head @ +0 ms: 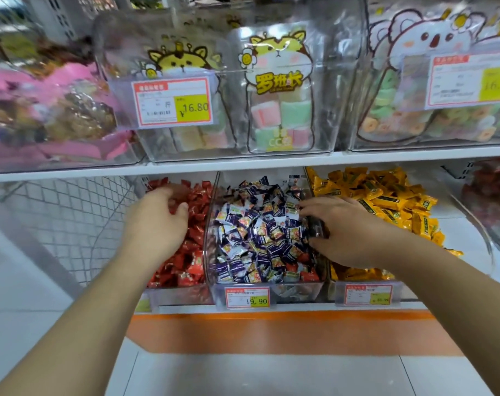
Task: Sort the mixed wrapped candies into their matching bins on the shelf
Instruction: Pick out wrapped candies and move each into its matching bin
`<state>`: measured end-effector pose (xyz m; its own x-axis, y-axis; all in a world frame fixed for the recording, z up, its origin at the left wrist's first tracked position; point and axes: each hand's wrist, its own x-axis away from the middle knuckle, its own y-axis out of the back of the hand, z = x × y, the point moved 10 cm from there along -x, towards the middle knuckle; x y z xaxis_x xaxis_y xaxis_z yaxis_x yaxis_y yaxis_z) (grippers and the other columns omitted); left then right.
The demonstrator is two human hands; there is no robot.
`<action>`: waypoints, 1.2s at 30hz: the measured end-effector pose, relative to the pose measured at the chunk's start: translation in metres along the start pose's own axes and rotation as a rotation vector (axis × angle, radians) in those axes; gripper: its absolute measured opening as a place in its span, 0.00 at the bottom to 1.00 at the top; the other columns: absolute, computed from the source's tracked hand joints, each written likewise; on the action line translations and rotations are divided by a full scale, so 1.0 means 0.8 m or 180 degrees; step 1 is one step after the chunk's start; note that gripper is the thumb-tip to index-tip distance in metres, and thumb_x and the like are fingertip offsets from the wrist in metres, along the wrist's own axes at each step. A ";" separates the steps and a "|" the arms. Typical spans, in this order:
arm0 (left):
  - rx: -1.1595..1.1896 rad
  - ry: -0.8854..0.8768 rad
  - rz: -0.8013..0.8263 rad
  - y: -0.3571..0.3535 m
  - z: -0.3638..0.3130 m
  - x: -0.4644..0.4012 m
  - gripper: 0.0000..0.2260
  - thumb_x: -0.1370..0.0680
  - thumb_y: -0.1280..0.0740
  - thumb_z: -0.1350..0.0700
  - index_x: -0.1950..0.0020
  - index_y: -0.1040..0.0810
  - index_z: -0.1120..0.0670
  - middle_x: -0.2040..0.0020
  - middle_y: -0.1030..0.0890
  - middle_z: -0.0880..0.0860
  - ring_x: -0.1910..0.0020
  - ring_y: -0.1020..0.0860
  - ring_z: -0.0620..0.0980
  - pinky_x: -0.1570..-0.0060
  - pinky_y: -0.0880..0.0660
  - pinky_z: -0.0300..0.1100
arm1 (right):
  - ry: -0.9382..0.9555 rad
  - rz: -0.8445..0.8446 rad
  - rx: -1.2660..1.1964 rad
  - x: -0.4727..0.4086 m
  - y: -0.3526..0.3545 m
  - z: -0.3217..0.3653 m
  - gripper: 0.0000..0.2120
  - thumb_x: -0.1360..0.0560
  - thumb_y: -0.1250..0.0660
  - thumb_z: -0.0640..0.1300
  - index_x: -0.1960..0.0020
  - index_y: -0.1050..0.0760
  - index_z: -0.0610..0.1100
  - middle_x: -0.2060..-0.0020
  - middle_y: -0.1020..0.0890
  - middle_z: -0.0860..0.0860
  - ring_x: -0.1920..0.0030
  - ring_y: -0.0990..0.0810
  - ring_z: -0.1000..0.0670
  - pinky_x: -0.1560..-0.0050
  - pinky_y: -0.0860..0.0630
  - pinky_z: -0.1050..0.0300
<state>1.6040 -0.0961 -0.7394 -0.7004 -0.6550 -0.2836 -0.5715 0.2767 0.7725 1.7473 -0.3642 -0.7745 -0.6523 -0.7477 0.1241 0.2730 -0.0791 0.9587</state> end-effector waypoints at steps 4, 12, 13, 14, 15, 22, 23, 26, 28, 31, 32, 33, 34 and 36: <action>0.0064 -0.0584 0.0197 -0.021 -0.061 0.014 0.09 0.20 0.31 0.54 0.41 0.16 0.48 0.49 0.15 0.45 0.52 0.17 0.47 0.51 0.23 0.41 | 0.0007 0.0026 0.0034 0.000 -0.001 -0.002 0.31 0.19 0.34 0.53 0.19 0.40 0.55 0.19 0.43 0.59 0.18 0.50 0.54 0.20 0.60 0.48; -0.0652 -0.1641 0.1919 -0.201 -0.122 0.079 0.28 0.21 0.28 0.46 0.22 0.31 0.41 0.23 0.32 0.45 0.25 0.37 0.49 0.24 0.35 0.52 | 0.0012 0.0042 -0.0043 0.003 0.002 -0.001 0.30 0.19 0.34 0.52 0.20 0.39 0.54 0.20 0.41 0.58 0.19 0.48 0.53 0.20 0.58 0.50; -0.0879 -0.1708 0.1850 -0.210 -0.120 0.079 0.30 0.22 0.28 0.44 0.21 0.33 0.40 0.22 0.35 0.45 0.24 0.40 0.51 0.24 0.37 0.53 | 0.0022 0.0035 -0.0058 0.003 0.002 -0.001 0.29 0.19 0.35 0.52 0.20 0.38 0.54 0.20 0.40 0.58 0.19 0.48 0.52 0.20 0.57 0.50; -0.1014 -0.1784 0.1731 -0.214 -0.119 0.076 0.31 0.22 0.27 0.44 0.21 0.33 0.40 0.22 0.35 0.45 0.24 0.40 0.51 0.25 0.36 0.54 | 0.0026 0.0032 -0.0073 0.003 0.001 -0.002 0.29 0.19 0.35 0.53 0.20 0.38 0.54 0.20 0.40 0.58 0.19 0.47 0.52 0.20 0.57 0.50; -0.1072 -0.1841 0.1629 -0.215 -0.120 0.074 0.30 0.23 0.26 0.44 0.22 0.31 0.40 0.24 0.33 0.44 0.27 0.38 0.51 0.27 0.34 0.53 | 0.0024 0.0033 -0.0083 0.003 0.001 -0.003 0.29 0.19 0.35 0.53 0.20 0.38 0.53 0.20 0.40 0.58 0.19 0.48 0.52 0.20 0.57 0.50; -0.1201 -0.1826 0.1443 -0.209 -0.119 0.069 0.15 0.24 0.24 0.49 0.38 0.16 0.43 0.34 0.21 0.43 0.36 0.27 0.51 0.37 0.24 0.49 | 0.0048 0.0115 -0.0046 0.002 -0.002 -0.007 0.30 0.18 0.36 0.54 0.18 0.41 0.53 0.18 0.45 0.59 0.18 0.52 0.52 0.18 0.59 0.48; -0.1110 -0.1789 0.1421 -0.206 -0.118 0.068 0.13 0.25 0.24 0.52 0.41 0.15 0.43 0.37 0.20 0.43 0.37 0.25 0.50 0.39 0.22 0.50 | 0.0052 0.0116 -0.0049 0.003 -0.002 -0.007 0.30 0.18 0.37 0.54 0.18 0.41 0.53 0.18 0.45 0.59 0.18 0.52 0.52 0.18 0.59 0.48; -0.0891 -0.1611 0.1305 -0.194 -0.109 0.058 0.10 0.26 0.24 0.59 0.49 0.13 0.45 0.46 0.17 0.45 0.45 0.19 0.48 0.44 0.20 0.48 | 0.0068 0.0111 -0.0040 0.003 -0.003 -0.007 0.30 0.18 0.37 0.54 0.18 0.41 0.53 0.18 0.45 0.58 0.18 0.52 0.52 0.18 0.59 0.48; -0.0875 -0.1477 0.1166 -0.182 -0.103 0.051 0.11 0.26 0.25 0.61 0.51 0.13 0.45 0.48 0.16 0.46 0.48 0.18 0.49 0.45 0.19 0.48 | 0.0065 0.0095 -0.0040 0.003 -0.003 -0.008 0.31 0.18 0.36 0.54 0.18 0.41 0.53 0.18 0.45 0.58 0.18 0.51 0.51 0.18 0.59 0.48; -0.1065 -0.1339 0.0985 -0.164 -0.101 0.048 0.09 0.24 0.27 0.59 0.50 0.15 0.45 0.50 0.16 0.50 0.52 0.17 0.53 0.52 0.17 0.49 | 0.0050 0.0078 -0.0034 0.001 -0.003 -0.008 0.31 0.18 0.36 0.54 0.18 0.42 0.53 0.18 0.44 0.57 0.18 0.50 0.51 0.19 0.58 0.48; -0.1089 -0.1329 0.0952 -0.160 -0.104 0.049 0.06 0.23 0.27 0.57 0.50 0.15 0.45 0.51 0.16 0.50 0.53 0.17 0.53 0.54 0.17 0.49 | 0.0046 0.0076 -0.0031 0.001 -0.003 -0.008 0.31 0.18 0.36 0.54 0.18 0.42 0.53 0.18 0.43 0.57 0.18 0.49 0.51 0.19 0.58 0.48; -0.1093 -0.1323 0.0973 -0.159 -0.106 0.051 0.03 0.22 0.28 0.53 0.50 0.15 0.46 0.52 0.17 0.50 0.54 0.18 0.52 0.55 0.18 0.48 | 0.0041 0.0076 -0.0033 0.000 -0.003 -0.008 0.31 0.18 0.36 0.54 0.19 0.41 0.53 0.19 0.42 0.57 0.18 0.49 0.51 0.19 0.57 0.47; -0.1031 -0.1326 0.1010 -0.158 -0.110 0.055 0.03 0.21 0.28 0.49 0.52 0.15 0.46 0.54 0.17 0.49 0.56 0.18 0.51 0.56 0.18 0.47 | 0.0036 0.0077 -0.0041 0.000 -0.003 -0.008 0.30 0.18 0.36 0.54 0.19 0.41 0.53 0.19 0.42 0.57 0.19 0.48 0.51 0.19 0.57 0.47; -0.0984 -0.1517 0.1040 -0.164 -0.117 0.062 0.11 0.20 0.31 0.42 0.55 0.15 0.46 0.58 0.18 0.46 0.56 0.20 0.49 0.55 0.20 0.46 | 0.0031 0.0064 -0.0068 0.001 -0.003 -0.007 0.29 0.19 0.36 0.54 0.20 0.39 0.53 0.19 0.41 0.57 0.19 0.48 0.51 0.19 0.57 0.47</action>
<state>1.6848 -0.2309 -0.8015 -0.9706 -0.1683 -0.1723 -0.1976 0.1472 0.9692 1.7504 -0.3681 -0.7784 -0.6396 -0.7557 0.1406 0.3011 -0.0780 0.9504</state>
